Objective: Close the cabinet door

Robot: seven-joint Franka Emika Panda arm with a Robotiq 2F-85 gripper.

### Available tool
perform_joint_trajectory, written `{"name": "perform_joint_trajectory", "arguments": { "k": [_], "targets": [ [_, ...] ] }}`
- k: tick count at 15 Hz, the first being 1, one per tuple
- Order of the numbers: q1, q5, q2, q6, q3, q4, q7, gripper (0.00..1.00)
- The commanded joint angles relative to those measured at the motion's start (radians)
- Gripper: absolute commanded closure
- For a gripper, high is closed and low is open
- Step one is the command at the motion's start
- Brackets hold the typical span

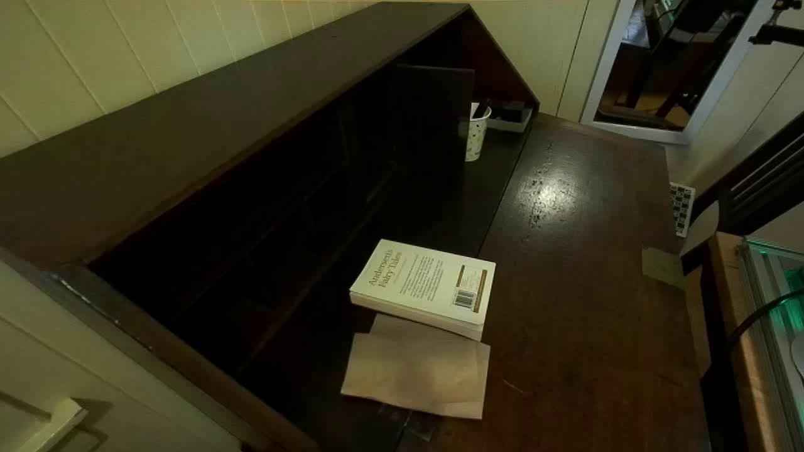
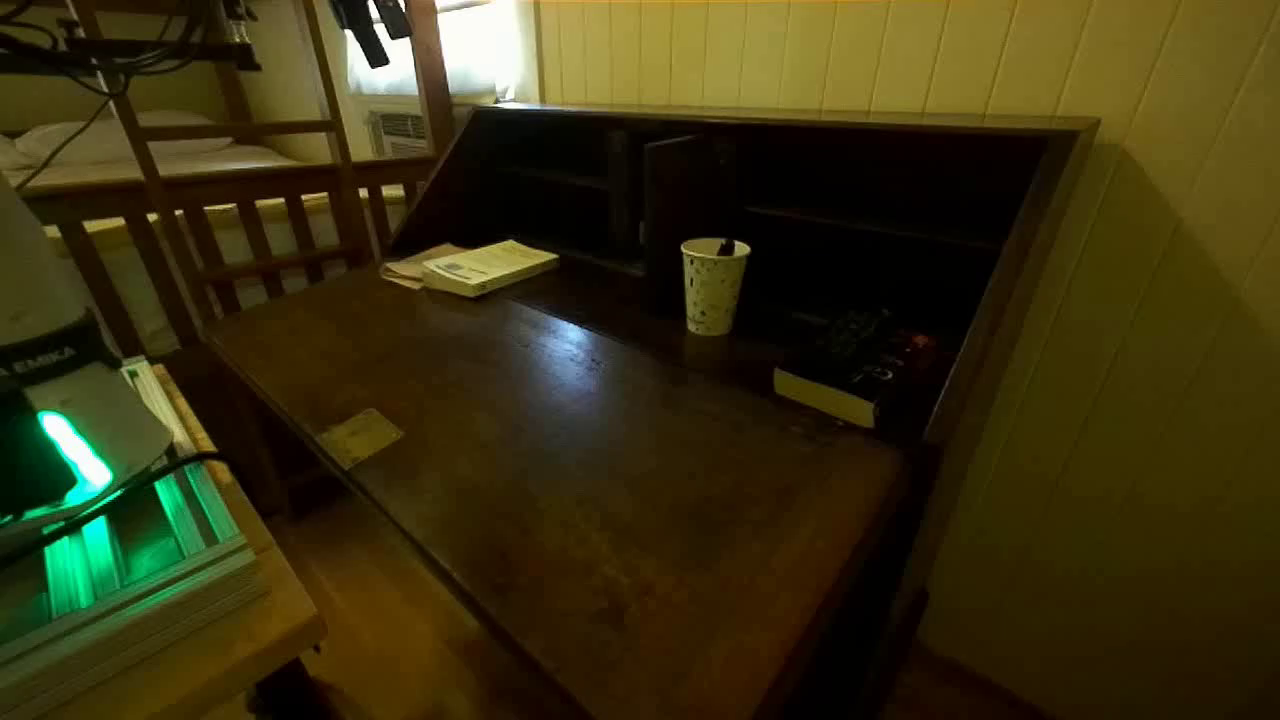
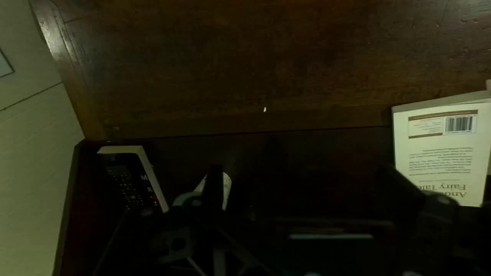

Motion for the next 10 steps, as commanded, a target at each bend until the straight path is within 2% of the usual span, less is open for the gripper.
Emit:
{"name": "perform_joint_trajectory", "arguments": {
  "k": [1,6,10],
  "targets": [
    [0.012,-0.008,0.001,-0.005,-0.009,0.003,0.007,0.0],
    [0.012,-0.008,0.001,-0.005,-0.009,0.003,0.007,0.0],
    [-0.006,0.015,0.038,0.05,-0.077,0.017,-0.001,0.0]
  ]
}}
